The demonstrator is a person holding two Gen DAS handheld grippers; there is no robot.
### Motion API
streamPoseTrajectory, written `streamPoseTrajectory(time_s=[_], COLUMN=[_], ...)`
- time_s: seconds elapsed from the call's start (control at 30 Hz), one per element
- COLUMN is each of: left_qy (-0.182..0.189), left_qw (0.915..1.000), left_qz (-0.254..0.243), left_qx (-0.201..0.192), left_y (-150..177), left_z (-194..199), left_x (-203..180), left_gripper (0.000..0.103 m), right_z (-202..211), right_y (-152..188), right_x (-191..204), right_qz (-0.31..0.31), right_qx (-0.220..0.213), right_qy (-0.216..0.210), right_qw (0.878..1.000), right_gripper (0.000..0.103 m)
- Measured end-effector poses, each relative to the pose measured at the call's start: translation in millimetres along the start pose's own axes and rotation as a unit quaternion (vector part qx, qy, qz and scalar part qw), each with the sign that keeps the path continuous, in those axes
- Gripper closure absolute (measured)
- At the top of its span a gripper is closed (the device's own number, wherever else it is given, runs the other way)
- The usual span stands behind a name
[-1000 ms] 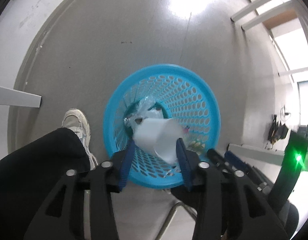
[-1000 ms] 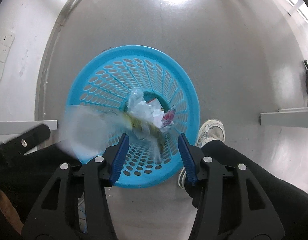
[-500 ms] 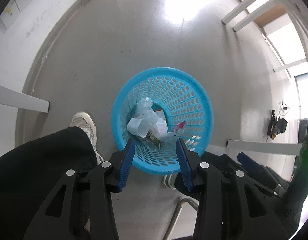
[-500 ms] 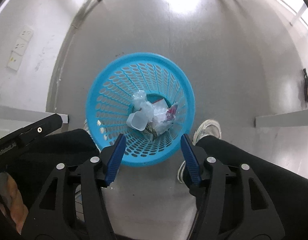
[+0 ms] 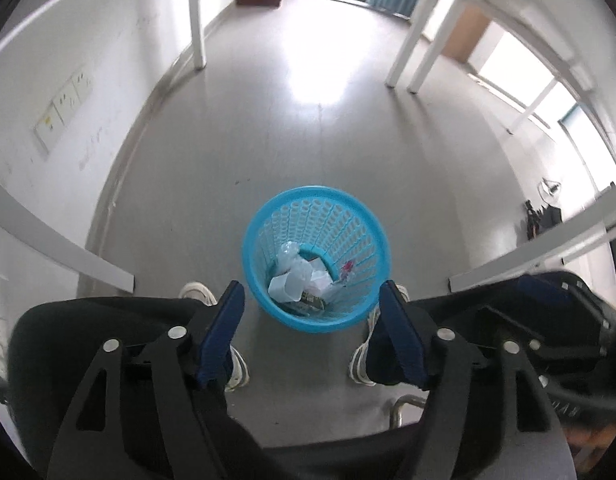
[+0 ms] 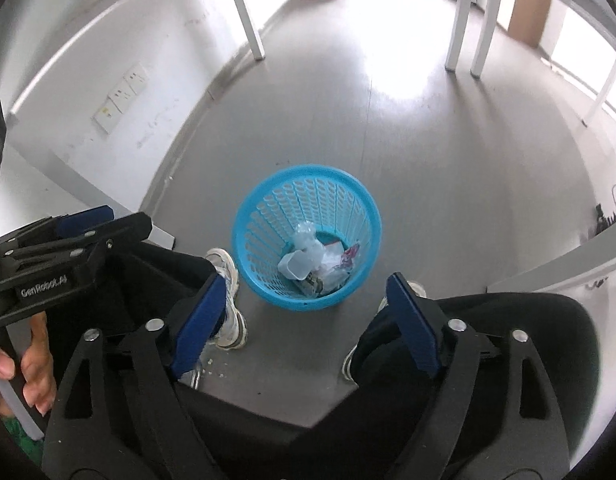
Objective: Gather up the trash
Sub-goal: 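Raise both tools from the wastebasket back toward the table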
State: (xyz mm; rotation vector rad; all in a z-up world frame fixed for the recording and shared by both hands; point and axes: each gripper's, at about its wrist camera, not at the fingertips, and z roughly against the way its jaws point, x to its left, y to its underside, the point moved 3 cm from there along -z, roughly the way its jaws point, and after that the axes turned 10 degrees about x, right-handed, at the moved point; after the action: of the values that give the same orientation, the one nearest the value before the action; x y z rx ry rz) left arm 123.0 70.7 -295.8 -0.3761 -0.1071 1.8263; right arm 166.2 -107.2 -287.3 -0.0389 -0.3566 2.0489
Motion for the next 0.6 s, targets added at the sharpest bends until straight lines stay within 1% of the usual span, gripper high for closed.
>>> streamPoseTrajectory(time_s=[0.03,0.1,0.13,0.17,0.2,0.27,0.33,0.6], left_qy=[0.002,0.006,0.009,0.01,0.01,0.008,0.009,0.017], left_qw=[0.9999,0.9996,0.9991,0.9986,0.9982,0.9967,0.9954,0.9879], left_qz=[-0.005,-0.009,-0.012,-0.015,-0.016,-0.022,-0.025,-0.041], left_qx=[-0.009,-0.027,-0.04,-0.051,-0.057,-0.077,-0.092,-0.148], left_y=[4,11,16,19,20,23,26,26], left_z=[9,25,36,45,49,66,80,130], left_x=[-2,-4,-5,-6,-6,-5,-7,-17], left_gripper=[0.026,0.016,0.013,0.007,0.006,0.006,0.006,0.006], right_z=[10,32,44,53,66,86,108,168], right_y=[3,10,12,14,16,20,22,15], right_x=[-2,-5,-7,-8,-10,-13,-14,-18], right_qz=[0.002,0.004,0.003,0.002,0.002,0.001,-0.001,-0.005], right_qx=[-0.009,-0.029,-0.041,-0.051,-0.065,-0.087,-0.112,-0.179], right_qy=[-0.001,-0.003,-0.004,-0.006,-0.006,-0.01,-0.016,-0.031], right_qw=[1.0,1.0,0.999,0.999,0.998,0.996,0.994,0.983], right_gripper=[0.019,0.015,0.014,0.012,0.011,0.009,0.009,0.009])
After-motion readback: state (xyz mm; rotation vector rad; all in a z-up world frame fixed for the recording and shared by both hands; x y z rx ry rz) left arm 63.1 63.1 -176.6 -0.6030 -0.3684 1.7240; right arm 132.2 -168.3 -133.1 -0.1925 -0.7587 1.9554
